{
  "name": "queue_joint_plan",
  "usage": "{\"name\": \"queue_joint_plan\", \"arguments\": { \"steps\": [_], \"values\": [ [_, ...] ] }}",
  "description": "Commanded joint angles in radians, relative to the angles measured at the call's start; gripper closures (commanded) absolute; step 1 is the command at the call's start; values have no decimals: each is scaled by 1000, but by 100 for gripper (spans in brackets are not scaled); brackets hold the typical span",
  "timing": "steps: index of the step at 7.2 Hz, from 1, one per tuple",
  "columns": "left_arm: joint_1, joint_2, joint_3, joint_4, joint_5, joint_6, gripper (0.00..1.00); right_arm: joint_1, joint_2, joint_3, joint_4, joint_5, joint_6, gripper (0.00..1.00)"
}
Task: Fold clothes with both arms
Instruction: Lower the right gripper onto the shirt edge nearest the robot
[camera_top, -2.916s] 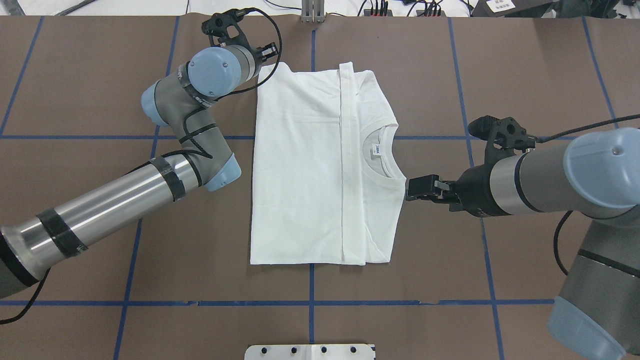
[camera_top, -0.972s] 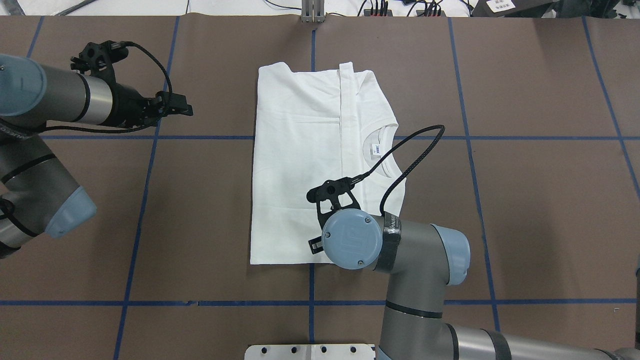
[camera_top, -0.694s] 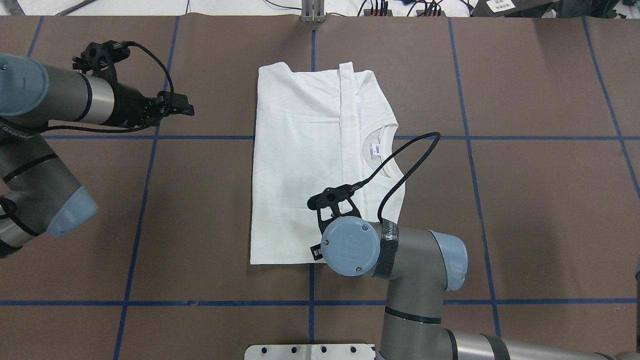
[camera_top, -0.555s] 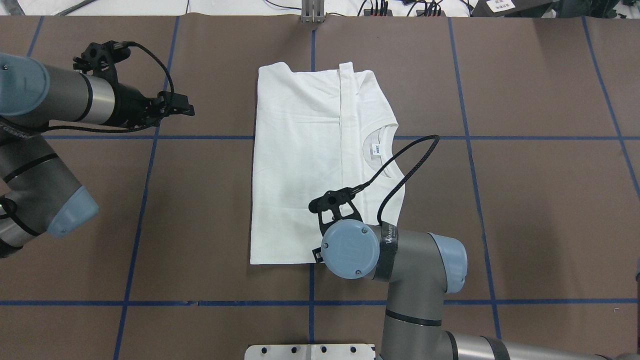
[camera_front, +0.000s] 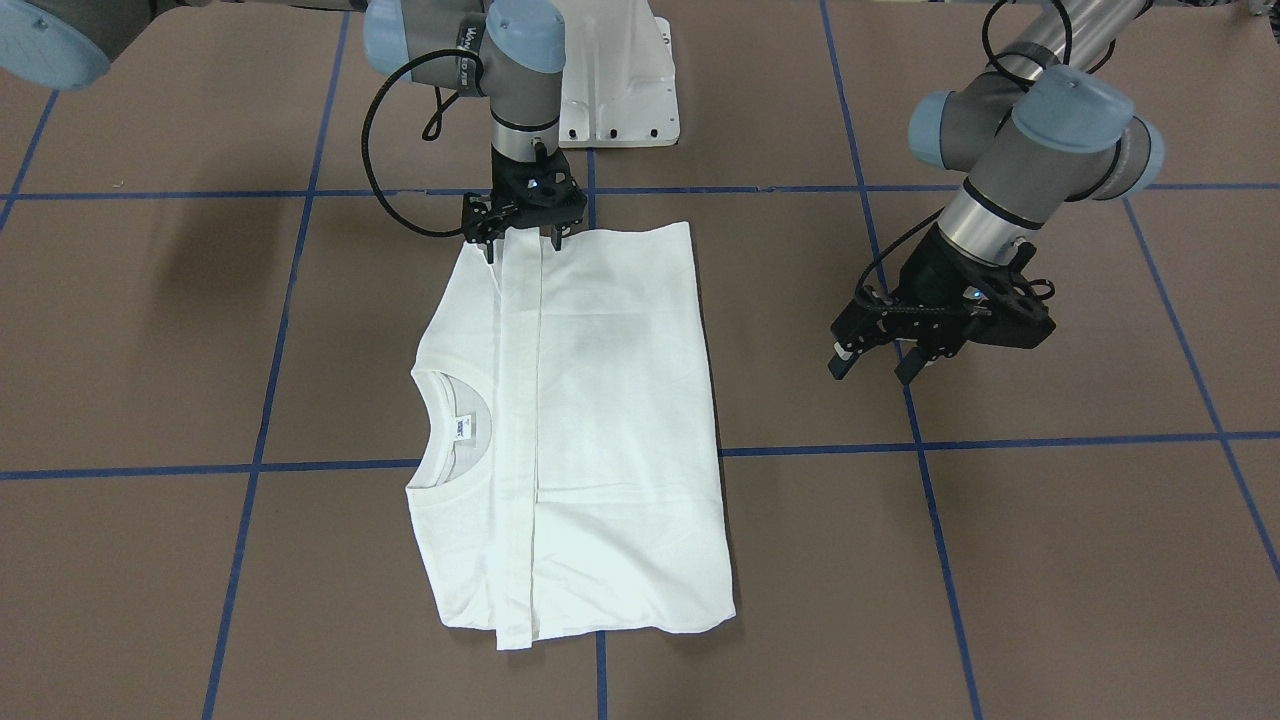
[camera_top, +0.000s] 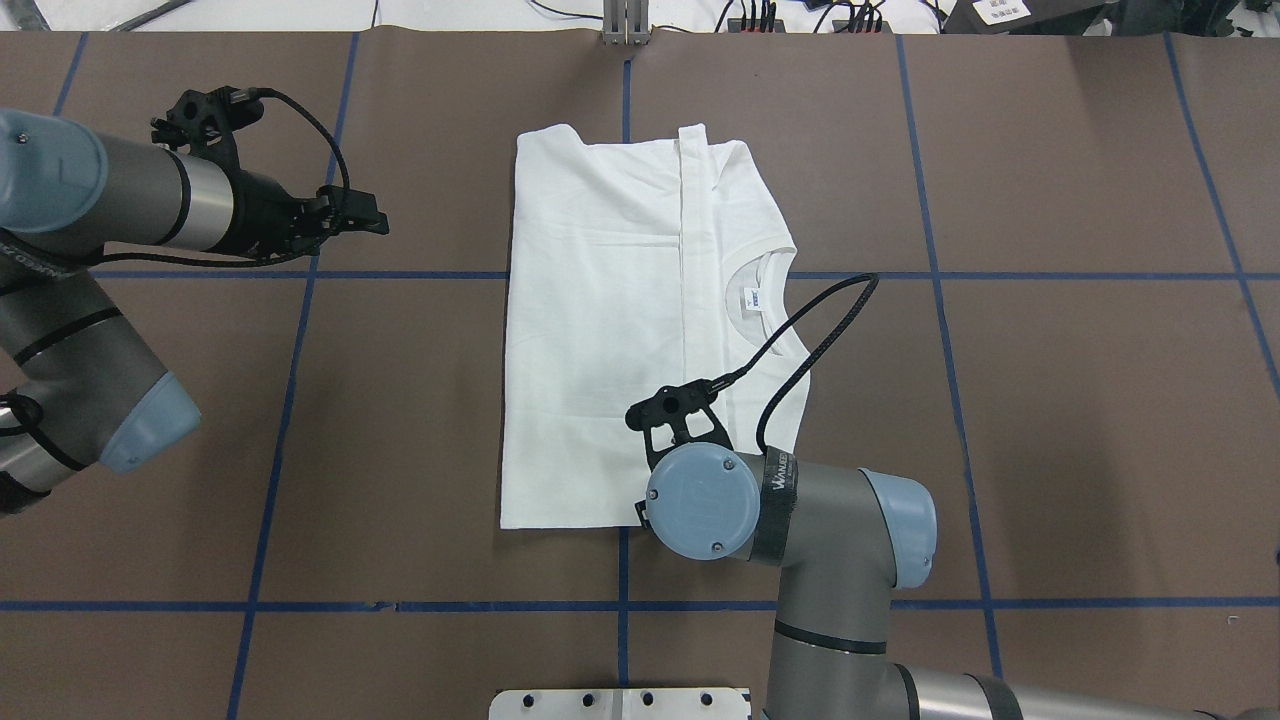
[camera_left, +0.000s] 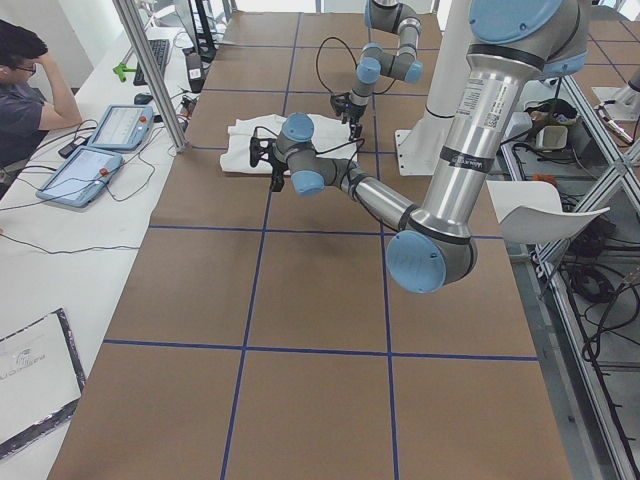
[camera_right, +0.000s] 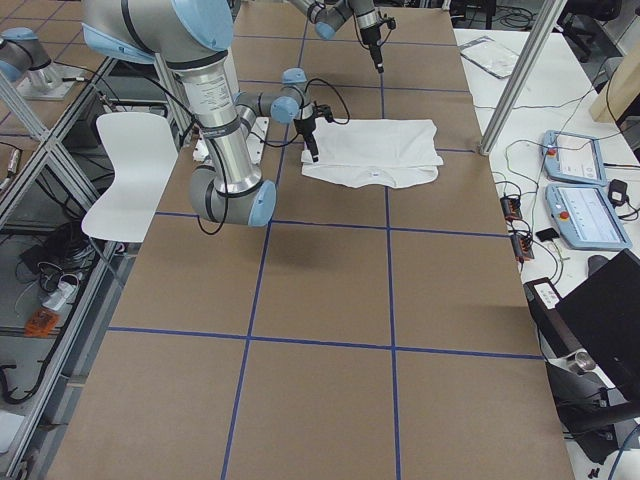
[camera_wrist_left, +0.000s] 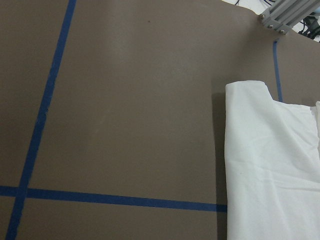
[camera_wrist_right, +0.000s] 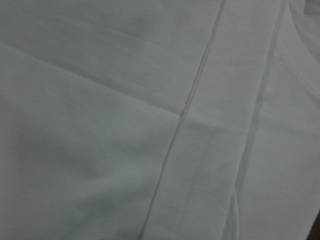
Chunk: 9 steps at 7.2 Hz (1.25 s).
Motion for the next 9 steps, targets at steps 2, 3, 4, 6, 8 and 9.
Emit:
{"name": "queue_joint_plan", "arguments": {
  "steps": [2, 3, 4, 6, 8, 9],
  "values": [
    [1, -3, 8, -2, 0, 0, 0, 2, -15, -2, -2, 0, 0, 0],
    [1, -2, 8, -2, 0, 0, 0, -2, -15, 0, -2, 1, 0, 0],
    [1, -3, 8, -2, 0, 0, 0, -8, -15, 0, -2, 0, 0, 0],
    [1, -3, 8, -2, 0, 0, 0, -8, -15, 1, -2, 1, 0, 0],
    [3, -5, 8, -2, 0, -3, 0, 6, -18, 4, -2, 3, -3, 0],
    [4, -5, 8, -4, 0, -6, 0, 15, -40, 16, -2, 4, -4, 0]
  ]
}}
